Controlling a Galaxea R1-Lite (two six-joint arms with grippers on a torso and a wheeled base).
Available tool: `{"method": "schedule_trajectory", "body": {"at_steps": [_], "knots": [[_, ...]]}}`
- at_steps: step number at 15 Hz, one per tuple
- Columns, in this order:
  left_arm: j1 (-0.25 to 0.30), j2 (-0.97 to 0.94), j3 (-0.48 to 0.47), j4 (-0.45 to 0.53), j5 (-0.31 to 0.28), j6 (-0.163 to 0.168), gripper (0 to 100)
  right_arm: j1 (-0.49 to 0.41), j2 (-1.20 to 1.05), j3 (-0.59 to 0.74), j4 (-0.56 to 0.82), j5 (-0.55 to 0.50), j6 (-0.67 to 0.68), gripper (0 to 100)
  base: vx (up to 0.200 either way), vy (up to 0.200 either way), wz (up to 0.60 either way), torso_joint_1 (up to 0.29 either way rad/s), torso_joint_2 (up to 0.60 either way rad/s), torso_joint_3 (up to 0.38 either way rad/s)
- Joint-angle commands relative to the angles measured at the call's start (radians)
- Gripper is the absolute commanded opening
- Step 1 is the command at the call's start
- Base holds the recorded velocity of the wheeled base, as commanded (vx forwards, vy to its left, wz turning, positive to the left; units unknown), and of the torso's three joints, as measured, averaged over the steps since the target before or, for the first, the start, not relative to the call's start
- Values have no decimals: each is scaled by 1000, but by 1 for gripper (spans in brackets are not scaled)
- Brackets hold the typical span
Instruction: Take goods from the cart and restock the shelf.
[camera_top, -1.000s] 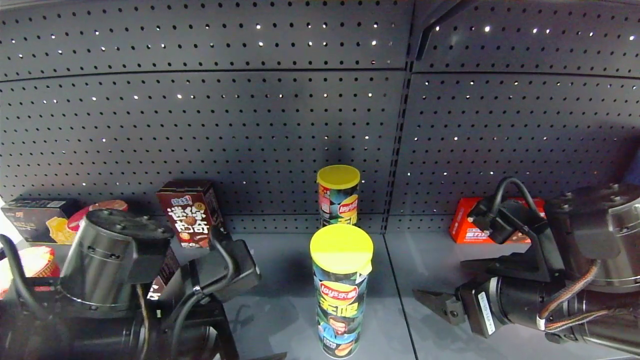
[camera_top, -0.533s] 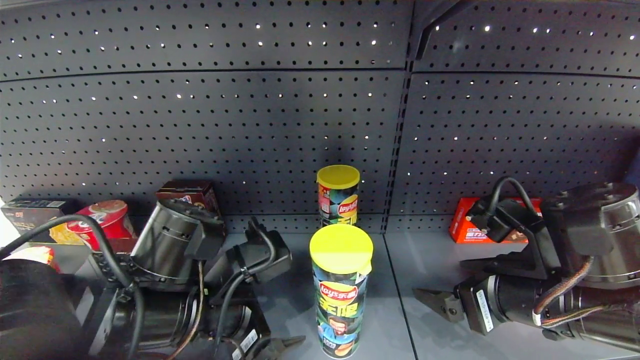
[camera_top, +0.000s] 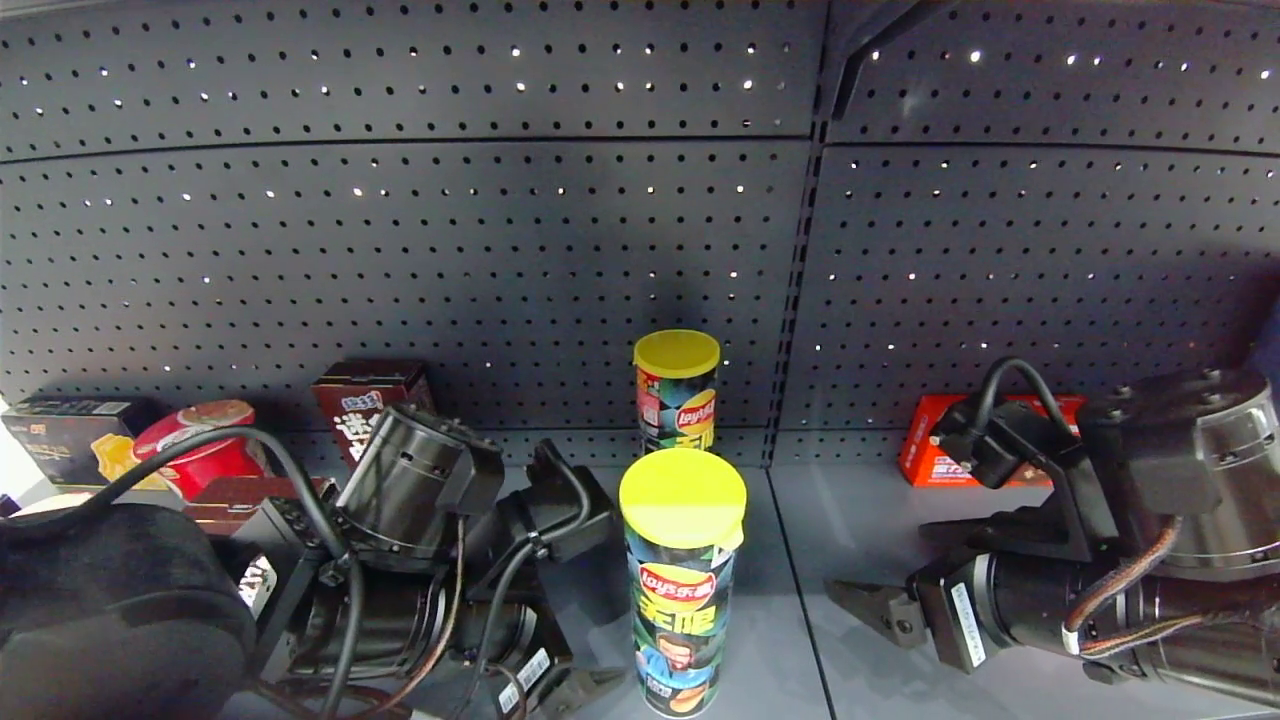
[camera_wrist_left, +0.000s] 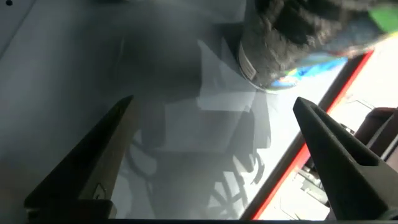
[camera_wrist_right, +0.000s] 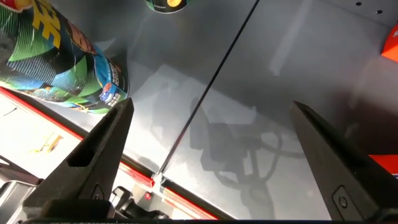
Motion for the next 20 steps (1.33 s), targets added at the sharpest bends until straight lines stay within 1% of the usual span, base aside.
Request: {"method": "schedule_trajectory", "body": {"at_steps": [1, 6, 8, 11, 15, 20], "knots": [[0, 18, -11, 2, 1, -1, 100, -1, -4, 5, 0, 0, 1, 100, 0, 0, 0, 0, 0, 0], [11, 31, -20, 0, 7, -1, 100, 1, -12, 17, 0, 0, 0, 100, 0, 0, 0, 0, 0, 0], [14, 38, -23, 0, 7, -11, 100, 1, -12, 17, 0, 1, 0, 100, 0, 0, 0, 0, 0, 0], [29, 51, -34, -20, 7, -14, 100, 1, -12, 18, 1, 3, 0, 100, 0, 0, 0, 0, 0, 0], [48, 71, -46, -21, 7, -14, 100, 1, -12, 20, 0, 1, 0, 100, 0, 0, 0, 0, 0, 0], [41, 87, -72, -21, 7, -14, 100, 2, -11, 20, 0, 4, -2, 100, 0, 0, 0, 0, 0, 0]]}}
